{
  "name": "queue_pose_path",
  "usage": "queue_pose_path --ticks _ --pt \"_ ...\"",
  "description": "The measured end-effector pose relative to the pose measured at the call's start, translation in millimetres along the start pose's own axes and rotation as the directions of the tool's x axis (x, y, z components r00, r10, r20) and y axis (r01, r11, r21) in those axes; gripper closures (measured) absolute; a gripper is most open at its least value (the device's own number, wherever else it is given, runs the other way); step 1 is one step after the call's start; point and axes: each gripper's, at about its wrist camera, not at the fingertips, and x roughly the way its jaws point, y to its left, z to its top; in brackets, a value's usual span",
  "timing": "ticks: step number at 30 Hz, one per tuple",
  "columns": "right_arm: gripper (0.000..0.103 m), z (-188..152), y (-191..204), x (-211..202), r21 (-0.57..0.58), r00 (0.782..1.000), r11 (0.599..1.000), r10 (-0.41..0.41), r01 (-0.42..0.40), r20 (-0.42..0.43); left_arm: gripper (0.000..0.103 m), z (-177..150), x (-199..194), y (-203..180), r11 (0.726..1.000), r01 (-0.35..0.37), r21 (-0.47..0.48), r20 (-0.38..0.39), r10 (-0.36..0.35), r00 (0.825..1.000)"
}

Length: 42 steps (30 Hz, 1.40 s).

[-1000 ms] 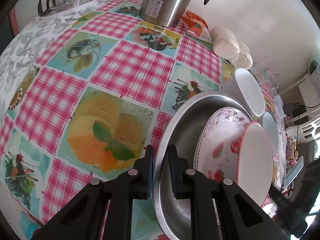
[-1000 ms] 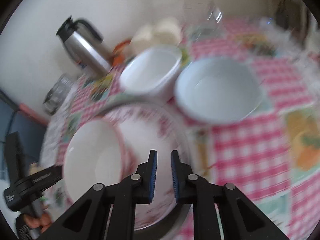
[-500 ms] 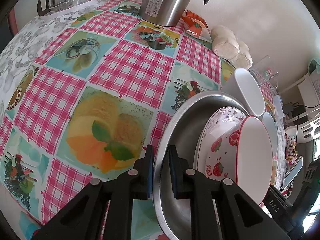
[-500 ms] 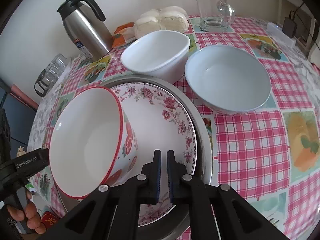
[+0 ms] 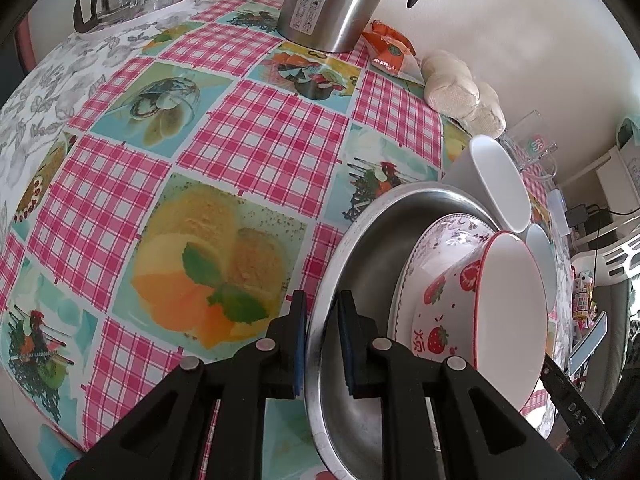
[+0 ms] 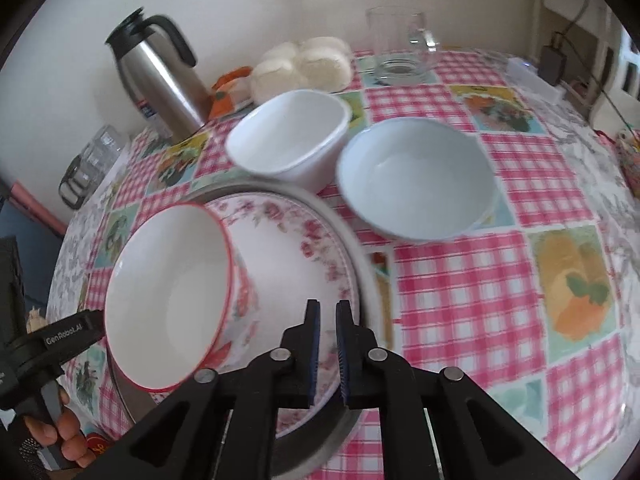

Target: Organize plates and bowls

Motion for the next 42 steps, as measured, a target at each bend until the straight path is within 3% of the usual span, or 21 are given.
queue_pose_path --ticks 5,7,10,17,21,26,31,36,39,40,42 --pt "0.091 -5 0 -4 0.014 0.999 1.000 0.022 -0.021 -0.031 0.087 0 1 0 1.000 0.002 -0.004 -0.001 -0.002 1.000" --pt "0.079 -6 3 -10 -0.001 1.000 1.000 0.010 -0.010 -0.017 0.087 0 1 0 1.000 0.002 -0.005 -0.001 -0.002 1.000" --pt "0.075 -7 0 -10 0.014 1.000 1.000 0.006 -0.005 -0.026 0.087 0 0 1 1.000 0.004 -0.005 0.000 -0.004 1.000" --pt "0.077 -9 -6 -3 0.052 0.998 0.998 0.045 -0.042 -0.044 0.087 -1 5 3 1.000 0.010 -0.012 -0.020 -0.011 1.000" --pt "0.086 -10 -5 -3 0.027 0.999 0.999 0.018 -0.017 -0.039 0.087 -1 5 1 1.000 -0.002 -0.002 -0.017 0.002 1.000" --pt "0.086 -13 2 -3 -0.020 0.999 1.000 0.008 -0.009 -0.043 0.086 -1 6 -1 1.000 -0.015 0.007 -0.012 0.015 1.000" --pt "0.088 -12 -3 -3 0.011 0.998 1.000 0.021 -0.020 -0.052 0.086 -1 6 3 1.000 0.001 -0.011 -0.024 -0.002 1.000" --pt "0.085 -1 -5 -22 0.022 0.998 0.999 0.039 -0.040 0.041 0.086 1 -14 5 1.000 0.010 -0.016 0.018 -0.010 1.000" --pt "0.081 9 -4 -26 0.030 0.995 0.998 0.051 -0.054 0.091 0.068 12 -32 3 1.000 0.020 0.000 0.078 -0.020 0.997" --pt "0.079 14 -5 -25 0.044 0.993 0.997 0.054 -0.059 0.102 0.057 16 -34 0 1.000 0.021 0.013 0.088 -0.022 0.996" --pt "0.079 25 -6 -24 0.065 0.991 0.995 0.064 -0.072 0.116 0.053 32 -34 -10 0.998 0.000 0.060 0.092 -0.005 0.996"
